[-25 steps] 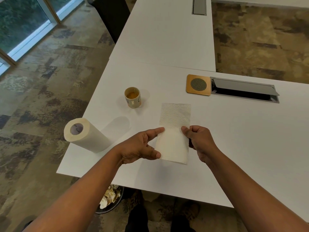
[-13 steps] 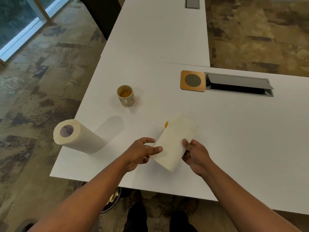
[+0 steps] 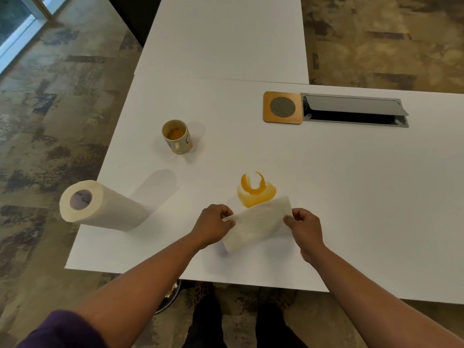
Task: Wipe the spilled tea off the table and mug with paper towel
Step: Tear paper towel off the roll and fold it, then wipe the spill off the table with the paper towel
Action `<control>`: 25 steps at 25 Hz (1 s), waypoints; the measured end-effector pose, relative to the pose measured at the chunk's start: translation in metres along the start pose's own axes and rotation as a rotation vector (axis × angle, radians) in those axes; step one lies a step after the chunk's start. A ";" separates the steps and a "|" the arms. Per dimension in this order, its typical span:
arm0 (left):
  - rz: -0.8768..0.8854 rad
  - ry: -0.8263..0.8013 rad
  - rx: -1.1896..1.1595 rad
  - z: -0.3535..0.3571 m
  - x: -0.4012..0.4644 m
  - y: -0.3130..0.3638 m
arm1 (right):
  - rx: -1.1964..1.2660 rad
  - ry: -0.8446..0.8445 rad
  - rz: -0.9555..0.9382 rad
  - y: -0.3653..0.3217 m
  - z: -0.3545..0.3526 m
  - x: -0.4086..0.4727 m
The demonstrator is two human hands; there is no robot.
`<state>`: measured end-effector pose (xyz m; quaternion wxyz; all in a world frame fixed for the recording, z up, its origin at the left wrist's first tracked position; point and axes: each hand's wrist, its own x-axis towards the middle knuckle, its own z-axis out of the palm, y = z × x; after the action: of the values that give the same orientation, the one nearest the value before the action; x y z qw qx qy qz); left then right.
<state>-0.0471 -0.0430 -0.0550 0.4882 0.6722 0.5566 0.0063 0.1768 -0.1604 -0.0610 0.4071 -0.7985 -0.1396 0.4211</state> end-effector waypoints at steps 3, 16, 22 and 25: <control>0.000 0.056 0.104 0.011 0.011 -0.004 | -0.315 0.079 -0.033 0.008 0.005 0.009; 0.018 0.139 0.172 0.059 0.051 0.008 | -0.403 0.157 -0.130 0.028 0.077 0.015; 0.119 0.059 0.156 0.057 0.059 0.001 | -0.585 0.125 -0.095 0.031 0.108 0.028; 0.157 0.042 0.174 0.056 0.061 -0.005 | -0.585 0.145 -0.061 0.025 0.118 0.035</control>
<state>0.0037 -0.0336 -0.1206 0.4144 0.7532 0.5107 0.0102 0.1022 -0.0932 -0.1366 0.1810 -0.9053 -0.2495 0.2922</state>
